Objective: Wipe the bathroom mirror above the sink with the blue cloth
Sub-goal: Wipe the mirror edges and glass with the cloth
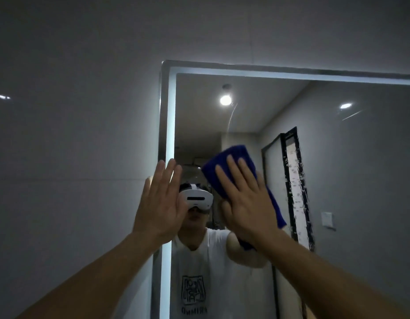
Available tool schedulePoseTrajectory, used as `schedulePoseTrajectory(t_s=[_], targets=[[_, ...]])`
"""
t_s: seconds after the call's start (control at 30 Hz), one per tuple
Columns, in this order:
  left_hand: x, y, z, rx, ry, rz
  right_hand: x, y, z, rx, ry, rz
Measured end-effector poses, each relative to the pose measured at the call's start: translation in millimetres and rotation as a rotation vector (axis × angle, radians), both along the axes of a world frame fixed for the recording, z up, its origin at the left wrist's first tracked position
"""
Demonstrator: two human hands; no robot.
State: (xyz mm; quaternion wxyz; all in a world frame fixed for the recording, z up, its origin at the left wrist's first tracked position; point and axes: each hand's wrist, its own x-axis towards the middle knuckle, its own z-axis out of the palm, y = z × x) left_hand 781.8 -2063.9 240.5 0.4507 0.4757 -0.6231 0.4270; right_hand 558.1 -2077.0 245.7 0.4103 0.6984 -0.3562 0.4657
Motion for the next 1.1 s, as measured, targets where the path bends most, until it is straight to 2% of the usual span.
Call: schedulePoseTrajectory(t_s=[0.07, 0.13, 0.17, 0.3, 0.4, 0.53, 0.63, 0.7, 0.73, 0.77, 0.83, 0.9, 1.0, 1.1], targets=[[-1, -2, 2, -0.020, 0.008, -0.007, -12, -7, -35, -0.064, 0.112, -0.018], [-2, -1, 2, -0.019, 0.002, 0.000, -30, -16, -26, -0.078, 0.231, -0.015], [-1, -1, 1, -0.020, 0.001, 0.007, -36, -17, -11, -0.063, 0.230, -0.023], [-2, 0, -2, -0.024, 0.005, 0.034, -28, -9, 54, 0.056, -0.178, -0.028], [-3, 1, -1, -0.026, 0.005, 0.022, -8, -2, 45, 0.069, -0.287, -0.015], [-3, 2, -1, -0.017, 0.012, 0.012, 8, -2, -51, 0.001, -0.140, 0.009], [-5, 3, -1, 0.004, 0.010, 0.031, 1, -2, -124, -0.044, 0.076, -0.038], [-5, 5, -1, 0.015, 0.002, 0.052, -14, -6, -116, -0.068, 0.223, -0.028], [-5, 6, -1, 0.016, 0.000, 0.073, -19, -9, -97, -0.068, 0.229, -0.024], [-5, 6, 0, 0.013, -0.001, 0.097, -21, -10, -72, -0.058, 0.164, -0.015], [-5, 5, 0, 0.007, -0.001, 0.135, -18, -8, -20, 0.024, -0.087, 0.015], [-5, 5, 1, -0.003, -0.015, 0.161, -6, -5, 4, 0.058, -0.275, 0.007], [-5, 4, 1, -0.019, -0.031, 0.197, 12, -3, -33, 0.037, -0.298, -0.007], [-4, 3, 1, -0.034, -0.036, 0.209, 18, -2, -128, 0.008, -0.124, -0.021]])
